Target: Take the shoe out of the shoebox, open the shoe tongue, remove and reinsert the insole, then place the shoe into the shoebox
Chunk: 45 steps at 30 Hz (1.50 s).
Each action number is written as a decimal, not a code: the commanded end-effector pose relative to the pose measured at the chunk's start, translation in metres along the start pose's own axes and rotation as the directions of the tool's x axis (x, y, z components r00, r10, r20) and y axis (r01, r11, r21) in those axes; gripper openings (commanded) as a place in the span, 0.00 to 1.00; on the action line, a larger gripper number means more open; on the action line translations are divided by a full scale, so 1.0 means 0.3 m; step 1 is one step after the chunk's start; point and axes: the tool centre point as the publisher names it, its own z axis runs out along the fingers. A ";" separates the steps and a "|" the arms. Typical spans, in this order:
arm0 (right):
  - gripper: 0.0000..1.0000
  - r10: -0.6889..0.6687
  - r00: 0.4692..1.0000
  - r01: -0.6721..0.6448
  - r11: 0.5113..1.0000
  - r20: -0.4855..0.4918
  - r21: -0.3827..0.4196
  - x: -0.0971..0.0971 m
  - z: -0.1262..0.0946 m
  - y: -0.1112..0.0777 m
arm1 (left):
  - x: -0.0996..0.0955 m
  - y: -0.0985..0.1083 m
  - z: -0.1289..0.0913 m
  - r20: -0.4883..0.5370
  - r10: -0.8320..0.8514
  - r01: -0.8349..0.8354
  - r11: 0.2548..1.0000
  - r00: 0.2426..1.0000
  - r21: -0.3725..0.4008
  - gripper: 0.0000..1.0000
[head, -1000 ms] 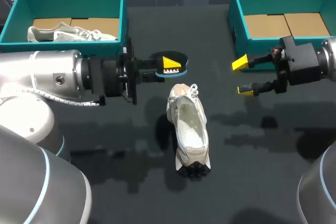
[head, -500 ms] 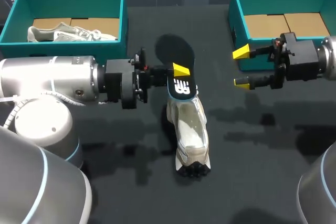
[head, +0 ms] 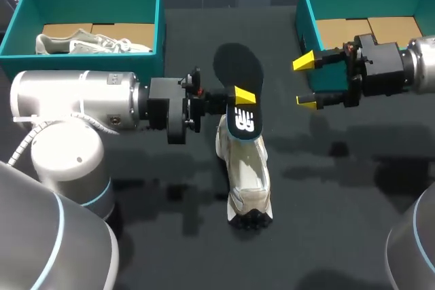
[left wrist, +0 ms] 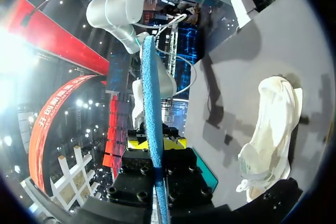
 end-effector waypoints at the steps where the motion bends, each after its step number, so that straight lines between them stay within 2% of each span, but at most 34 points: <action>1: 1.00 -0.002 1.000 0.002 1.000 0.015 0.026 0.014 0.042 0.036 | 0.009 0.053 0.048 -0.011 0.026 -0.025 0.999 1.000 0.021 0.00; 8: 0.98 0.002 1.000 -0.004 0.999 0.023 0.049 0.012 0.077 0.030 | 0.029 0.083 0.084 -0.013 0.052 -0.052 0.998 0.999 0.043 0.00; 15: 0.55 0.013 1.000 -0.013 0.998 0.000 0.055 -0.001 0.105 0.020 | 0.030 0.107 0.116 -0.014 0.071 -0.070 0.996 0.997 0.045 0.00; 26: 0.47 0.001 0.999 0.001 0.998 -0.034 0.062 0.006 0.148 0.026 | 0.042 0.128 0.147 -0.021 0.081 -0.080 0.996 0.997 0.039 0.00; 45: 0.34 -0.031 0.996 0.037 0.997 -0.079 0.069 0.006 0.178 0.047 | 0.050 0.131 0.168 -0.014 0.074 -0.074 0.997 0.997 0.024 0.00</action>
